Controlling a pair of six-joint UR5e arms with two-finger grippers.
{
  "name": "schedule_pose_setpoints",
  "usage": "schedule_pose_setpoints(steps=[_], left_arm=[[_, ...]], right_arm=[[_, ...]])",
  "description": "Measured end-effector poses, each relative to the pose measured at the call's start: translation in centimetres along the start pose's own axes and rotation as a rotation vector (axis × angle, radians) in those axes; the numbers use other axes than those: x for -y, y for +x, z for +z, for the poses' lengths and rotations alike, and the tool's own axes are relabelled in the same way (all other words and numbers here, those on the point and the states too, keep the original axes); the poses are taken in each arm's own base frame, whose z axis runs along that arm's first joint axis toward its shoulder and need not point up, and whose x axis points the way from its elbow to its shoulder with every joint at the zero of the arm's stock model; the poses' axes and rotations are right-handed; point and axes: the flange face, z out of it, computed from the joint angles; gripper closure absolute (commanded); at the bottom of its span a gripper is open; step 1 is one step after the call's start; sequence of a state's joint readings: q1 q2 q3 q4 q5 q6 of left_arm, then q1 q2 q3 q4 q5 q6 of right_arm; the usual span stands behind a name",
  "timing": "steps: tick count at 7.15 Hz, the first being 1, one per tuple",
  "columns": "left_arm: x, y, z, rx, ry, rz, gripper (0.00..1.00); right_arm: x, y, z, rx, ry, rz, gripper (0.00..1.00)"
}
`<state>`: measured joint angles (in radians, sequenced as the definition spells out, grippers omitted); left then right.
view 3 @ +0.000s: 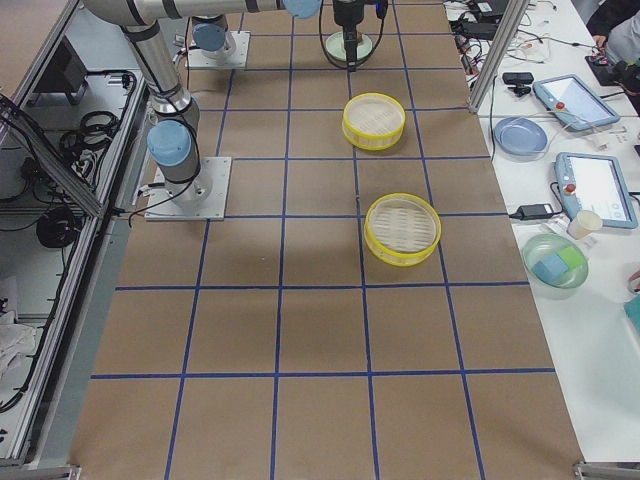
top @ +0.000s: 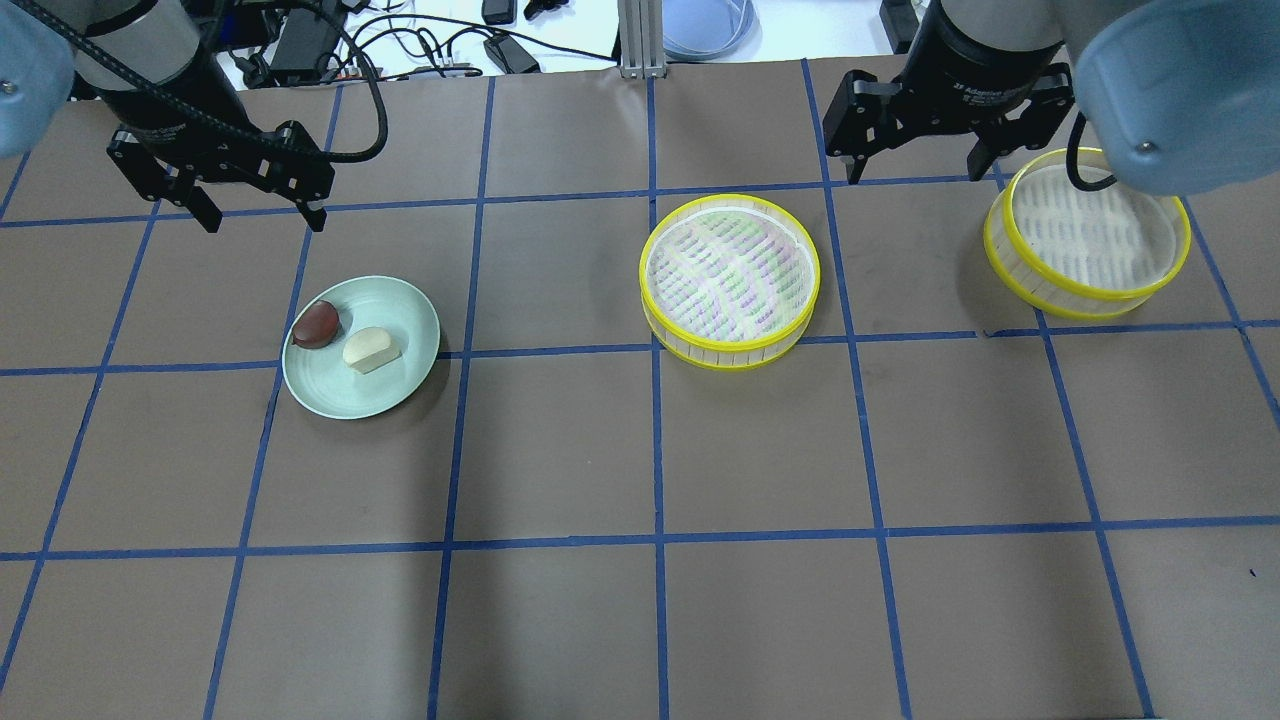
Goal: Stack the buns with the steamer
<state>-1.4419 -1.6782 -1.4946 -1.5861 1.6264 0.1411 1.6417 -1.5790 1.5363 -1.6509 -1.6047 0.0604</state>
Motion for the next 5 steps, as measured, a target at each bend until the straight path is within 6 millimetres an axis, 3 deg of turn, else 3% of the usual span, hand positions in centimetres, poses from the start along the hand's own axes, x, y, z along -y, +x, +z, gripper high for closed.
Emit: schedule_pose_setpoints(steps=[5], left_arm=[[0.04, -0.46, 0.1, 0.004, -0.002, -0.007, 0.0]], right_arm=[[0.26, 0.28, 0.02, 0.045, -0.002, -0.001, 0.0]])
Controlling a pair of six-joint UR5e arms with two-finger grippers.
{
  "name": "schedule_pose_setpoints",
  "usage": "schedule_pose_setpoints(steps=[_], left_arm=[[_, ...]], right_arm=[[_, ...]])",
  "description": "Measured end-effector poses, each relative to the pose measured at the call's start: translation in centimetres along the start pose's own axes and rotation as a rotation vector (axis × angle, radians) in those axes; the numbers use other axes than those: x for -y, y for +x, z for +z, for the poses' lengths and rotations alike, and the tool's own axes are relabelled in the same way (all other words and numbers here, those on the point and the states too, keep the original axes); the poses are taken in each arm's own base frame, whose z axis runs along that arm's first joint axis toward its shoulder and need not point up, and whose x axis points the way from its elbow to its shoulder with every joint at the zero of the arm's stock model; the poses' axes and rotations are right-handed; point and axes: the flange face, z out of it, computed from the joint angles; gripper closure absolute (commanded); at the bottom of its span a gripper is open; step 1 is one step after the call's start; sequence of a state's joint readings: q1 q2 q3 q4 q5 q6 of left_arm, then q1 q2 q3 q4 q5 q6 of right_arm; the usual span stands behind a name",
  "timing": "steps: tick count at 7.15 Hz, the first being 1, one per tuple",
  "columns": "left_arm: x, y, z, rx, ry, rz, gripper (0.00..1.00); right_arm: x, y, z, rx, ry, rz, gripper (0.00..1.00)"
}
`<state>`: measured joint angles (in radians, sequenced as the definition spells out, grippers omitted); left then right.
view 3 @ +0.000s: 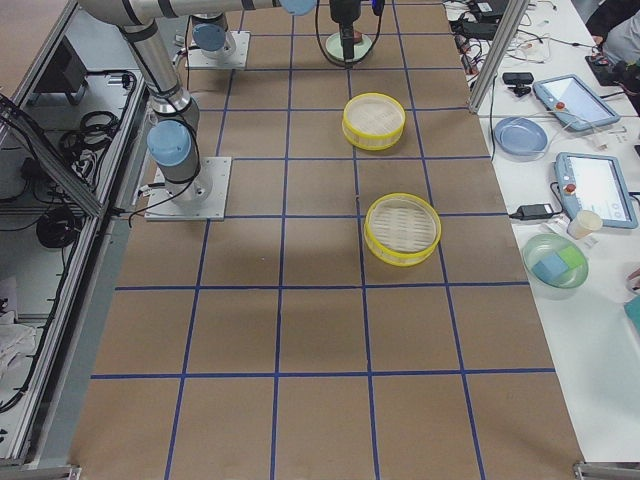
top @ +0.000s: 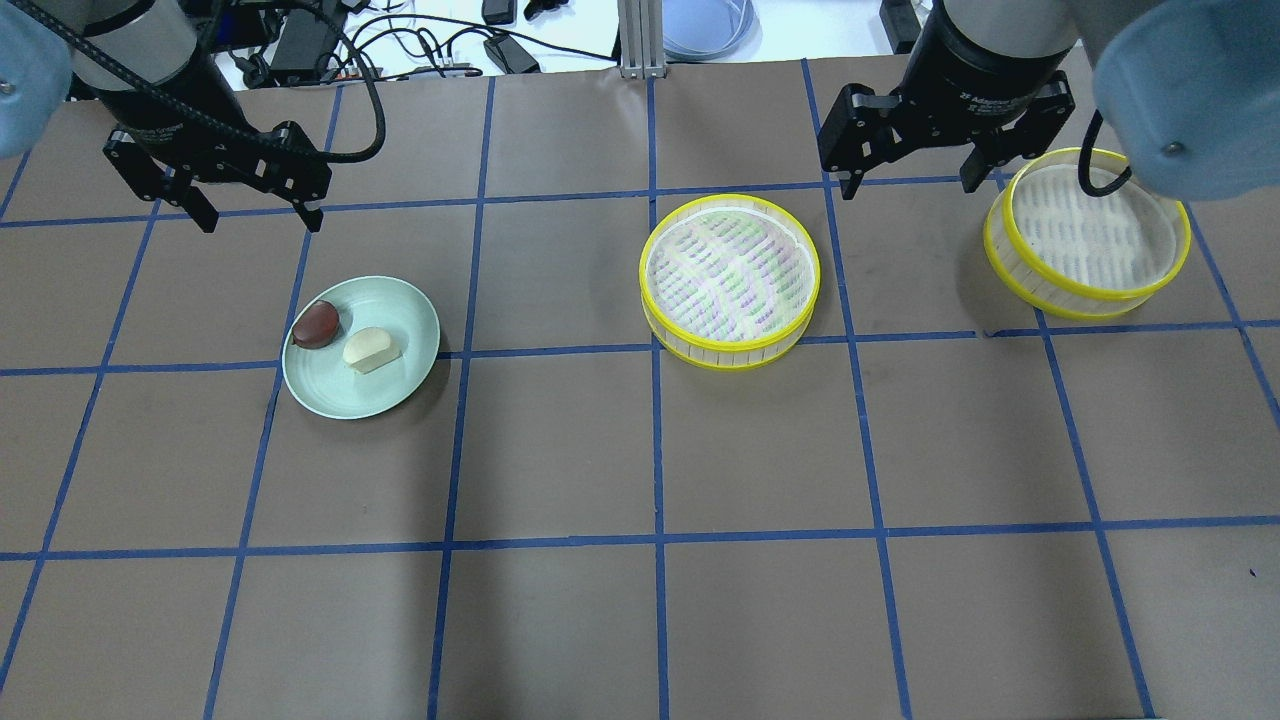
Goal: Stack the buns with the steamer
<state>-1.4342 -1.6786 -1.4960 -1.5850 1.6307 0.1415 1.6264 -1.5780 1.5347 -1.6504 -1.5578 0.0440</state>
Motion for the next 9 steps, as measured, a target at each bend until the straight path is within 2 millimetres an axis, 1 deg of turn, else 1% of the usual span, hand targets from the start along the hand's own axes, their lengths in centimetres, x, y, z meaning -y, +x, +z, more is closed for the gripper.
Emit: schedule_pose_setpoints(steps=[1, 2, 3, 4, 5, 6, 7, 8, 9], left_arm=[[0.2, -0.5, 0.1, 0.002, 0.009, -0.009, 0.0], [0.7, -0.8, 0.1, 0.008, 0.035, -0.015, 0.0], [1.1, -1.0, 0.7, 0.011, 0.048, -0.019, 0.0], [1.5, -1.1, 2.3, 0.01, 0.035, -0.021, 0.0], [2.4, -1.2, 5.4, 0.011, 0.035, -0.026, 0.0], [3.6, -1.1, 9.4, 0.014, 0.051, -0.028, 0.0], [4.3, -1.0, 12.6, 0.01, 0.042, -0.023, 0.0], [4.8, -0.9, 14.9, 0.004, 0.025, -0.02, 0.01], [5.3, -0.9, 16.8, -0.001, 0.011, -0.001, 0.04]], right_arm=[[1.4, 2.1, 1.0, -0.001, -0.01, 0.026, 0.0], [3.3, 5.7, 2.3, -0.008, -0.015, 0.038, 0.0], [5.3, 10.3, 3.7, -0.02, -0.004, 0.014, 0.0], [7.1, 15.2, 5.5, -0.032, 0.005, -0.004, 0.0], [8.8, 20.4, 7.9, -0.042, 0.006, -0.001, 0.0], [10.2, 25.9, 11.1, -0.048, -0.008, 0.01, 0.0], [11.3, 30.2, 13.7, -0.053, -0.015, 0.013, 0.0], [12.4, 33.4, 15.7, -0.068, -0.009, 0.004, 0.0], [13.0, 36.1, 17.7, -0.08, -0.008, -0.006, 0.0]])
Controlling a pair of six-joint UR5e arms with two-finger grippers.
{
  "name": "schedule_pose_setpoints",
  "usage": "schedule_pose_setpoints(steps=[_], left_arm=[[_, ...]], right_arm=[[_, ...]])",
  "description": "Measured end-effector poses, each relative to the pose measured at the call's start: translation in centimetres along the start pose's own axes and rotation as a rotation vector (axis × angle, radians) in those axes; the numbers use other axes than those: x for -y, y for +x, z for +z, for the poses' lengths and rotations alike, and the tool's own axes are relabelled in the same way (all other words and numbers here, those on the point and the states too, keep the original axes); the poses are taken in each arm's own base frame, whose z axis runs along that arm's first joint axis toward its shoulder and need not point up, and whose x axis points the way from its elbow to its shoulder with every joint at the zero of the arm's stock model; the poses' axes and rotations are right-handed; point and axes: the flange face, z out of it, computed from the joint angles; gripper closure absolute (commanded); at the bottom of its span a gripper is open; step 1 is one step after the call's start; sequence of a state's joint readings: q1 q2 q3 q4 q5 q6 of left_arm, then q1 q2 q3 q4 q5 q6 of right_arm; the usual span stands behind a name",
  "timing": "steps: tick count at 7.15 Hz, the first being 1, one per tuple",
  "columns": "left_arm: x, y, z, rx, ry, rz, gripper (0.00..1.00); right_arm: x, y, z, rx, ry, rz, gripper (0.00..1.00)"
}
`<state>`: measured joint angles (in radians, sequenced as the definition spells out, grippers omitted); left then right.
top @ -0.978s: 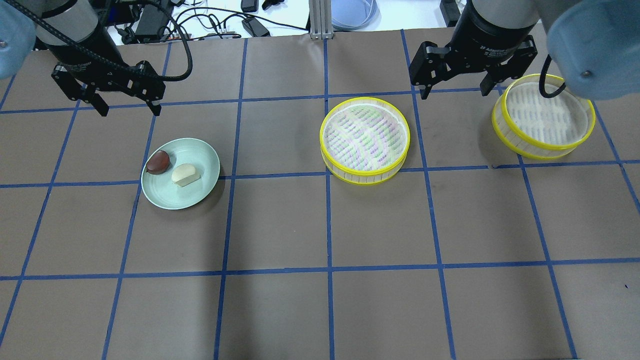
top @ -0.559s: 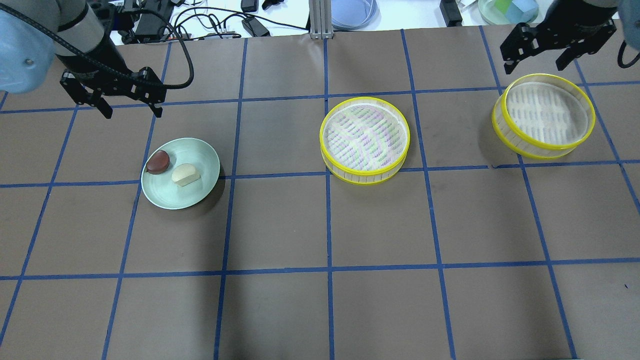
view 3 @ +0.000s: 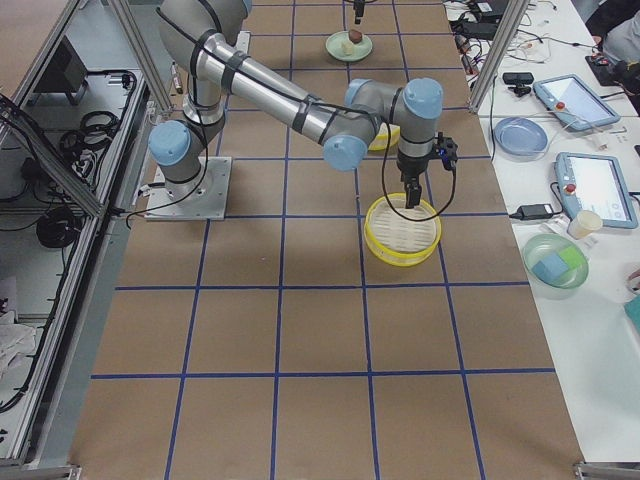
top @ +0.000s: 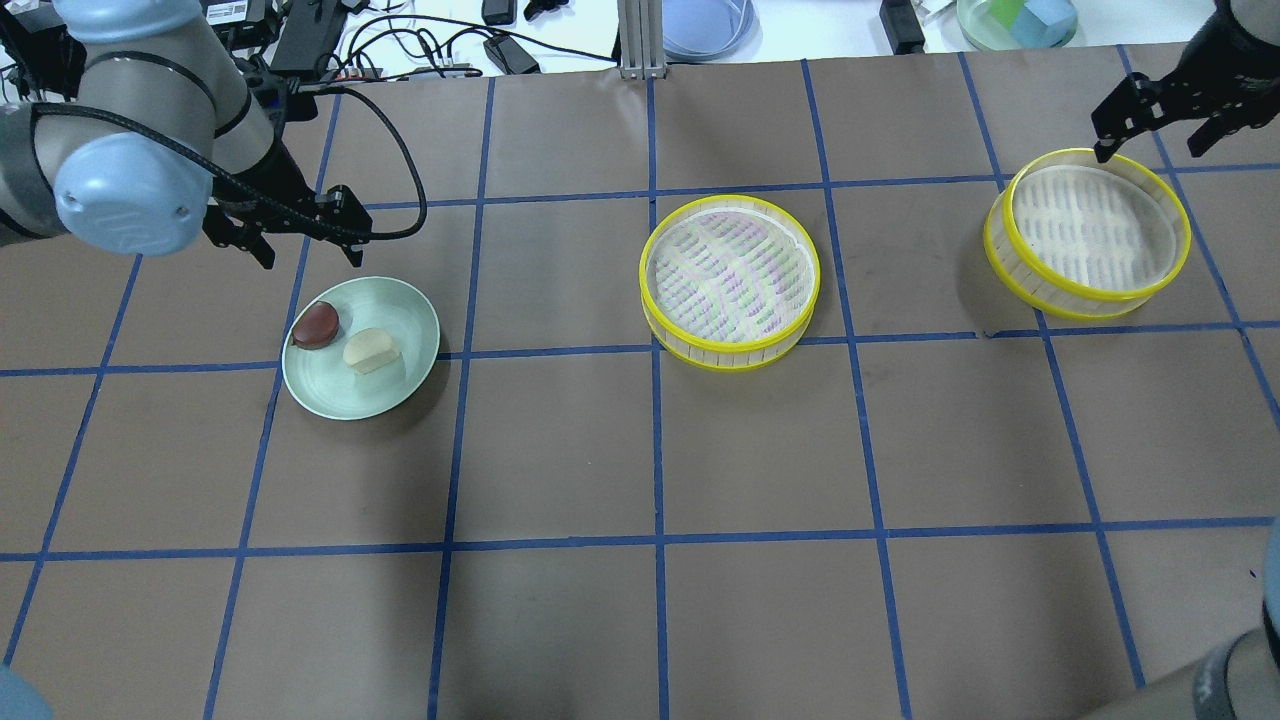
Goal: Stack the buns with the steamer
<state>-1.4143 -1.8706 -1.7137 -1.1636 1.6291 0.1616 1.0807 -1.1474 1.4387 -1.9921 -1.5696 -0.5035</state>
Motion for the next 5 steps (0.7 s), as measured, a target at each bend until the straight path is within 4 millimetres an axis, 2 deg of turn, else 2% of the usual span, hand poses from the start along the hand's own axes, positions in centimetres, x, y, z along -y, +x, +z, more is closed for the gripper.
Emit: schedule_pose_setpoints(steps=[1, 2, 3, 4, 5], left_arm=[[0.5, 0.0, 1.8, -0.004, -0.014, 0.042, 0.06], [1.0, 0.1, 3.5, -0.008, -0.032, 0.086, 0.08], [1.4, 0.1, 4.9, -0.013, -0.047, 0.113, 0.38], [1.6, 0.1, 6.1, -0.018, -0.063, 0.129, 0.41], [1.4, 0.2, 7.3, -0.023, -0.087, 0.155, 0.49]], right_arm=[[0.3, 2.2, 2.3, -0.023, 0.004, 0.0, 0.0], [0.5, 3.8, 4.5, -0.054, -0.008, 0.002, 0.05], [0.4, 4.8, 6.5, -0.075, -0.031, -0.003, 0.05], [0.4, 5.5, 8.0, -0.077, -0.046, -0.019, 0.05], [0.4, 6.0, 9.5, -0.076, -0.048, -0.041, 0.08]])
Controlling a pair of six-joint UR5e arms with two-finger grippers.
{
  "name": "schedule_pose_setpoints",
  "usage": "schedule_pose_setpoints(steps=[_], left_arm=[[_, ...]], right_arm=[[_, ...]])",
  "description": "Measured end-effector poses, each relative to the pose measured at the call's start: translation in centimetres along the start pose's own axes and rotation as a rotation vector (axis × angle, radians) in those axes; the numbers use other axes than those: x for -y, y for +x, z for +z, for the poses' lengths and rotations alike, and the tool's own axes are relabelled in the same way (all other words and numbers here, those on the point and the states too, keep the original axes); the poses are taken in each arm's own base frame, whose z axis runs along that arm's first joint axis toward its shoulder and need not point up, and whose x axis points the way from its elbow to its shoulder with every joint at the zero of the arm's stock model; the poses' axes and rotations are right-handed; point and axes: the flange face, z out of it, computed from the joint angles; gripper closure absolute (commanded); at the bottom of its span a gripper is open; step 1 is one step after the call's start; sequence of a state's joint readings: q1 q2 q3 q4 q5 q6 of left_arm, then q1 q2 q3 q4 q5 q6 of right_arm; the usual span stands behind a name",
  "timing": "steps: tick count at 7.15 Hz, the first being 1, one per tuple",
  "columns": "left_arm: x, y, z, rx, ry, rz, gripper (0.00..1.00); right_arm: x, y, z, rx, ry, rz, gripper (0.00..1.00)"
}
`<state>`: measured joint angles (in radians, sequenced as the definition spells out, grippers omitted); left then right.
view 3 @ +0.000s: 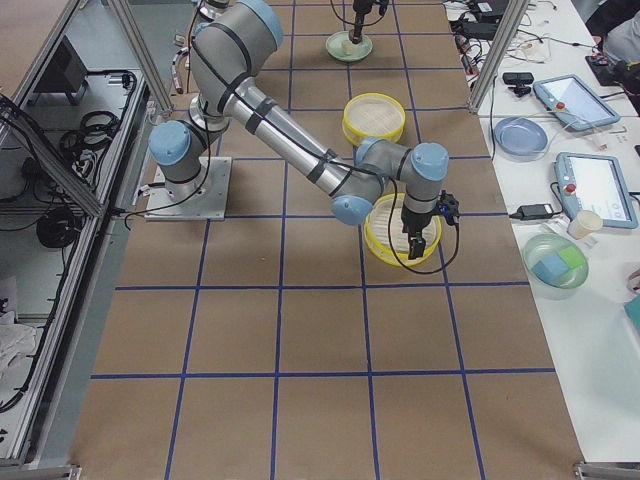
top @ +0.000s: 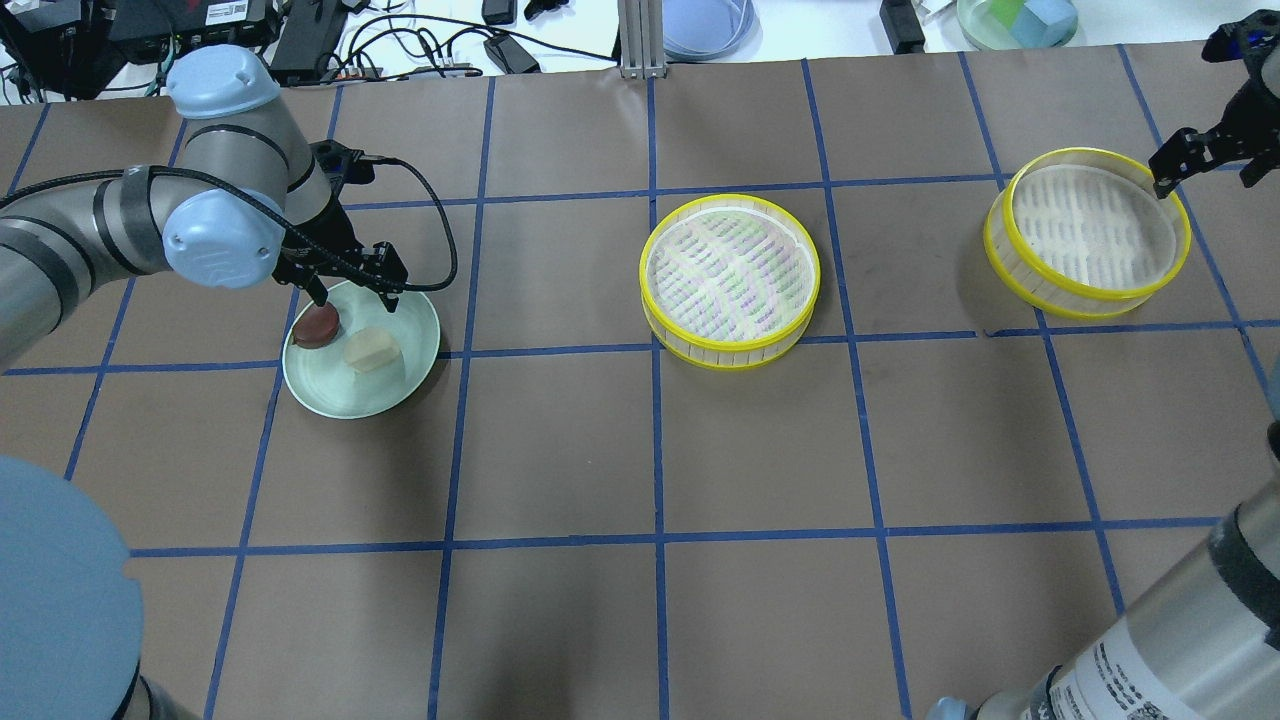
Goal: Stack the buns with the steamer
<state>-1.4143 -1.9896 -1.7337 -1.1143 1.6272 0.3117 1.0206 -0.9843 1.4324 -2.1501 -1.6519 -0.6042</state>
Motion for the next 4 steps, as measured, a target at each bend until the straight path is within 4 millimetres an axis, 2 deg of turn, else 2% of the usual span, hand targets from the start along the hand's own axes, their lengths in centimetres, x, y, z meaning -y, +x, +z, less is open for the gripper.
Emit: schedule_pose_setpoints(steps=[1, 2, 3, 4], left_arm=[[-0.2, 0.1, 1.3, -0.004, -0.025, 0.033, 0.7], [-0.3, 0.2, 2.4, -0.009, -0.046, 0.054, 1.0], [-0.3, 0.2, 3.3, -0.014, -0.061, 0.063, 1.0], [-0.1, 0.2, 3.8, -0.015, -0.068, 0.07, 1.0]], right_arm=[[0.1, 0.2, 1.1, -0.002, 0.006, -0.022, 0.11], [0.2, 0.3, 2.0, 0.009, 0.011, -0.042, 0.14], [0.2, 0.4, 2.9, 0.036, 0.021, -0.051, 0.24], [0.1, 0.7, 3.8, 0.063, 0.031, -0.052, 0.46]])
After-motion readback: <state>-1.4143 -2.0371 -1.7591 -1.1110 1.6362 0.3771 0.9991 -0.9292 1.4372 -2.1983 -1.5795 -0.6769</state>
